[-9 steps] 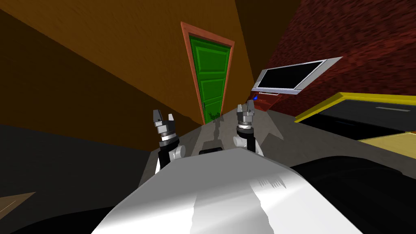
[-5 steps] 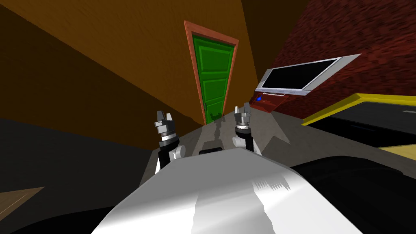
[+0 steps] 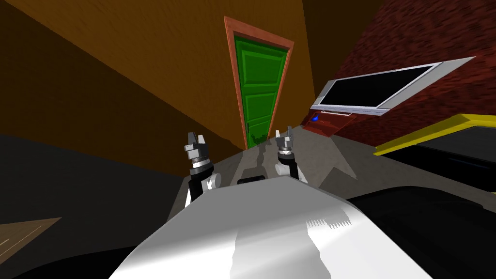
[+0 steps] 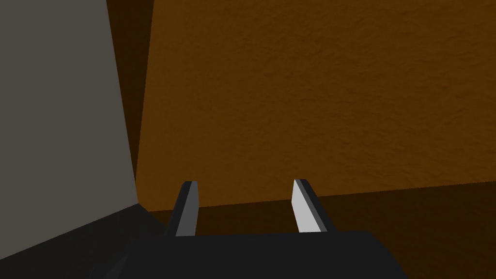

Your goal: Pull the door open

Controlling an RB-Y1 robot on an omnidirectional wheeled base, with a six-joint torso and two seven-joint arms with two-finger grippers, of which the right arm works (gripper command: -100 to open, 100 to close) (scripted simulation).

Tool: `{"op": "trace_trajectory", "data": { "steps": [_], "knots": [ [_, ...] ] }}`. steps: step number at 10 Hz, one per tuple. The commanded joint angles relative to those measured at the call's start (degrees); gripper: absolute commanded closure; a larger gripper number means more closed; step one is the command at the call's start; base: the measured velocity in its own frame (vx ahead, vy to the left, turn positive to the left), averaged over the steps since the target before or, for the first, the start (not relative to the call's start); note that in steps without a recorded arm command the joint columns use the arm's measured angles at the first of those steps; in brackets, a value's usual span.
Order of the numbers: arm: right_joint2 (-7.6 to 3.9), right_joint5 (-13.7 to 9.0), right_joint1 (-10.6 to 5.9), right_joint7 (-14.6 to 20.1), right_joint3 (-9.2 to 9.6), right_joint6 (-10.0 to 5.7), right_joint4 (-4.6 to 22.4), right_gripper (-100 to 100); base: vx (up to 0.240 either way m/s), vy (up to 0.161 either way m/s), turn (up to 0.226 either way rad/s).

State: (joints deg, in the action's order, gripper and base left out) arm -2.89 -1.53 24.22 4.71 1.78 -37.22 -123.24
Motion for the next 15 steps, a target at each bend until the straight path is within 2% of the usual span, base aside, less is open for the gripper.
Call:
{"op": "trace_trajectory", "data": {
  "steps": [1,8,15],
  "knots": [
    [-0.81,-1.2,-0.14,2.1,0.53,-0.43,1.6,-100,0.087,0.002,0.076],
    [-4.21,-6.5,-1.52,11.4,3.24,-2.73,9.8,-100,0.09,0.004,0.094],
    [-8.02,-12.7,-3.14,22.2,6.41,-5.43,19.4,-100,0.1,0.001,0.104]
  ]
}}
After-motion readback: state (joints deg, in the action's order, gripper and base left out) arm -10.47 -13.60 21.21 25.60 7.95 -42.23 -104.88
